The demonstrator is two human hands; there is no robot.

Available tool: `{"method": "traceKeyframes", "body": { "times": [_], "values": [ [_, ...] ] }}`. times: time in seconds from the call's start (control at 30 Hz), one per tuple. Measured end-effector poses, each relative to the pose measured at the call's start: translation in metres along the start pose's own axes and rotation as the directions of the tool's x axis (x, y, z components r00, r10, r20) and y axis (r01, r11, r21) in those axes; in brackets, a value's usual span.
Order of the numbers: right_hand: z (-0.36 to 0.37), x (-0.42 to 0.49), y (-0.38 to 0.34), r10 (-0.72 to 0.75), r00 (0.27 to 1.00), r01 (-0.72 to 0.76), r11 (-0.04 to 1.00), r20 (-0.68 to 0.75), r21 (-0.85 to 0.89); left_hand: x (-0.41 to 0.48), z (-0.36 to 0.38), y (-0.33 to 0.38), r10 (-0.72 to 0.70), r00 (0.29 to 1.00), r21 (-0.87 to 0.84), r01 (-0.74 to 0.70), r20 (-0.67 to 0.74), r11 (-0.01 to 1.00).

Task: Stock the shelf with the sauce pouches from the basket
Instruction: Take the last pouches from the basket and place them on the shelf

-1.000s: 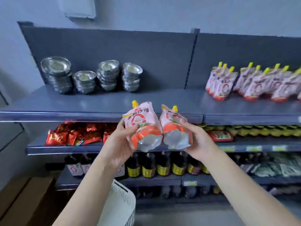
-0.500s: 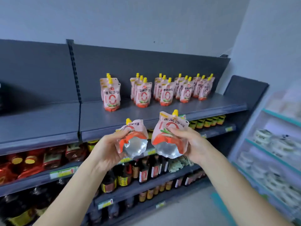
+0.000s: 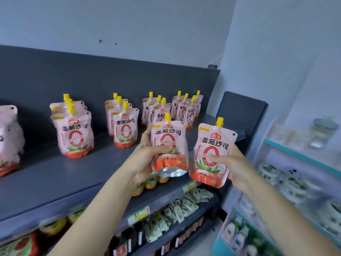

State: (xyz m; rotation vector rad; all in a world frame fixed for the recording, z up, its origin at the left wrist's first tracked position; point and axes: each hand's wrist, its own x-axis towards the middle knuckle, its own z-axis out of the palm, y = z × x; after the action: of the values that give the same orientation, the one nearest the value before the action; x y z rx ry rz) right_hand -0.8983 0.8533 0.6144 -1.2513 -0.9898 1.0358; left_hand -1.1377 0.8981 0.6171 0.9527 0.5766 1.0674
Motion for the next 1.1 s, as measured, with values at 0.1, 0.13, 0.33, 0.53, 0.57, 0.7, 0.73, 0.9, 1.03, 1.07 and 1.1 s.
{"method": "traceKeyframes", "body": {
  "times": [0.1, 0.13, 0.33, 0.53, 0.57, 0.7, 0.73, 0.9, 1.03, 1.07, 1.1],
  "values": [
    [-0.033, 0.065, -0.005, 0.036, 0.999, -0.033, 0.995, -0.027, 0.093, 0.08, 0.023, -0.002, -0.009, 1.0, 0.029, 0.008, 0.026, 1.0],
    [-0.044, 0.083, -0.005, 0.046, 0.998, -0.043, 0.992, -0.03, 0.117, 0.105, 0.03, -0.003, -0.005, 0.999, 0.054, 0.003, 0.035, 0.999],
    [-0.109, 0.196, 0.001, 0.033, 0.997, -0.026, 0.995, -0.071, 0.1, 0.233, 0.072, -0.028, -0.016, 0.999, 0.148, 0.01, 0.035, 0.989],
    [-0.156, 0.326, 0.015, -0.061, 0.996, 0.066, 0.995, -0.072, 0.07, 0.327, 0.11, -0.079, 0.116, 0.985, 0.236, -0.084, -0.125, 0.968],
    [-0.161, 0.346, 0.016, -0.074, 0.996, 0.077, 0.996, -0.056, 0.052, 0.339, 0.115, -0.086, 0.136, 0.978, 0.233, -0.097, -0.158, 0.968],
    [-0.179, 0.418, 0.016, -0.158, 0.984, 0.162, 0.986, 0.082, -0.045, 0.38, 0.123, -0.103, 0.218, 0.939, 0.273, -0.143, -0.266, 0.951],
    [-0.181, 0.433, 0.016, -0.193, 0.972, 0.202, 0.978, 0.13, -0.054, 0.387, 0.122, -0.107, 0.237, 0.927, 0.292, -0.15, -0.289, 0.944],
    [-0.156, 0.489, 0.022, -0.206, 0.932, 0.21, 0.978, 0.3, 0.02, 0.402, 0.115, -0.118, 0.185, 0.899, 0.201, -0.111, -0.398, 0.973],
    [-0.125, 0.52, 0.025, -0.179, 0.863, 0.229, 0.972, 0.473, -0.05, 0.409, 0.106, -0.12, 0.187, 0.898, 0.207, -0.111, -0.398, 0.972],
    [-0.119, 0.527, 0.026, -0.162, 0.852, 0.226, 0.972, 0.498, -0.069, 0.41, 0.104, -0.121, 0.184, 0.9, 0.213, -0.106, -0.395, 0.971],
    [-0.113, 0.533, 0.027, -0.143, 0.85, 0.216, 0.972, 0.507, -0.088, 0.411, 0.102, -0.122, 0.183, 0.903, 0.225, -0.099, -0.389, 0.969]
  ]
}}
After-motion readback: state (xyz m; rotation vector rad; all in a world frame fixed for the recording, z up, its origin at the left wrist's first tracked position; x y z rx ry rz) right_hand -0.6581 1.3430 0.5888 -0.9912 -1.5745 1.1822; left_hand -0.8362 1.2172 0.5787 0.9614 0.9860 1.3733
